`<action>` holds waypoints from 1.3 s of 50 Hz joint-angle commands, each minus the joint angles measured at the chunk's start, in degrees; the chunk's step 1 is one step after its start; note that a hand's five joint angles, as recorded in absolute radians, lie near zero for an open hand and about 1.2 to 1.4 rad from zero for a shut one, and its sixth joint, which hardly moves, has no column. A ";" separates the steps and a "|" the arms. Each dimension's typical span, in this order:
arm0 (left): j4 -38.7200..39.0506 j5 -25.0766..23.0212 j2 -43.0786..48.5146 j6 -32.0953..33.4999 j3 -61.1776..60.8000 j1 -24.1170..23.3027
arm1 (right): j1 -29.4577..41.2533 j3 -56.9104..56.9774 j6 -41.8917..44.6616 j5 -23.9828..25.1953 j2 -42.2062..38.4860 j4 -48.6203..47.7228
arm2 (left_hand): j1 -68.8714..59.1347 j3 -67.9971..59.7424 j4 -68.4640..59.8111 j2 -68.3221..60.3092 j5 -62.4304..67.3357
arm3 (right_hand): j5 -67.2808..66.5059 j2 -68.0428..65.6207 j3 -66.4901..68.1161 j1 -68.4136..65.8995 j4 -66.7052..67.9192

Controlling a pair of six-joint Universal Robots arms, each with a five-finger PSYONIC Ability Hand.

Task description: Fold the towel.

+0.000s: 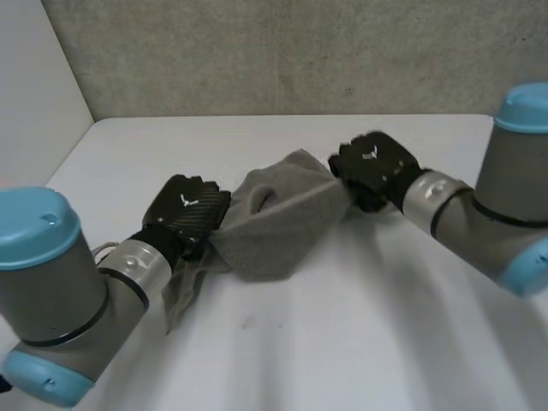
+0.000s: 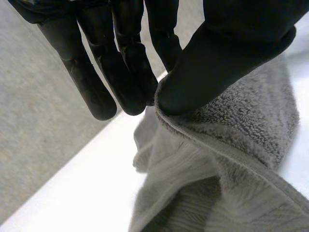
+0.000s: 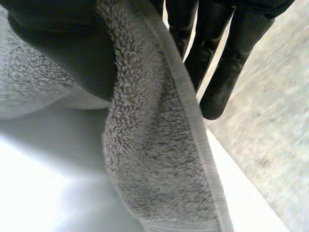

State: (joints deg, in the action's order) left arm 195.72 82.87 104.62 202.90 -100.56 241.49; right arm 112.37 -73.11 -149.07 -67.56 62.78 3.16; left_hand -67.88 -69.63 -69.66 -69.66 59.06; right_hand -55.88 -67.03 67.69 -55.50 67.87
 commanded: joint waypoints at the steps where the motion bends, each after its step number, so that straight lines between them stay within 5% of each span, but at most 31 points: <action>1: 0.02 -0.26 5.15 -0.40 0.89 -0.14 | 0.39 -10.03 1.33 -2.75 5.34 7.92 | -12.12 -10.37 -10.34 -10.34 10.94 | -14.12 -12.97 12.31 -24.50 12.13; 5: -0.07 -0.34 6.99 -0.40 0.63 -0.32 | 0.74 -11.00 2.64 -3.54 4.72 17.73 | -12.12 -10.37 -10.34 -10.34 10.94 | -12.02 -10.87 10.21 -22.40 10.02; 9: 0.02 -0.43 8.05 -0.49 0.80 -0.40 | 0.57 -10.21 5.27 -3.28 2.18 19.18 | -12.12 -10.37 -10.34 -10.34 10.94 | 32.12 33.27 -33.93 21.74 -34.11; 11: 0.02 -0.52 9.10 -0.49 1.07 -0.40 | 0.22 -9.77 5.28 -3.37 1.65 17.69 | -12.12 -10.37 -10.34 -10.34 10.94 | 36.07 37.22 -37.88 25.69 -38.07; 17: -0.42 -0.70 9.28 -0.49 0.98 -0.40 | -3.20 -8.89 4.67 -3.28 1.56 12.23 | -12.12 -10.37 -10.34 -10.34 10.94 | 34.94 36.09 -36.75 24.56 -36.93; 34: -0.69 -0.70 8.49 -0.57 -0.52 -0.14 | -10.60 -13.02 1.68 -0.82 1.64 16.62 | -12.12 -10.37 -10.34 -10.34 10.94 | 31.40 32.55 -33.21 21.02 -33.40; 50: -0.16 -0.61 8.93 -0.66 2.47 0.04 | -13.67 -31.30 -21.86 4.81 6.04 -1.74 | -12.12 -10.37 -10.34 -10.34 10.94 | 32.58 33.73 -34.39 22.20 -34.57; 65: -0.16 -0.52 9.02 -0.75 1.95 0.04 | -10.77 -28.84 -27.06 4.19 2.61 -4.12 | -12.12 -10.37 -10.34 -10.34 10.94 | 31.57 32.72 -33.38 21.19 -33.56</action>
State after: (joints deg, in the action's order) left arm 195.56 82.35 113.56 202.15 -98.48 241.54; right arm 100.63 -103.13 -175.58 -62.80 65.84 -1.50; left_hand -67.90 -69.63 -69.68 -69.69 59.20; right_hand -19.79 -28.74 29.51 -25.53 29.40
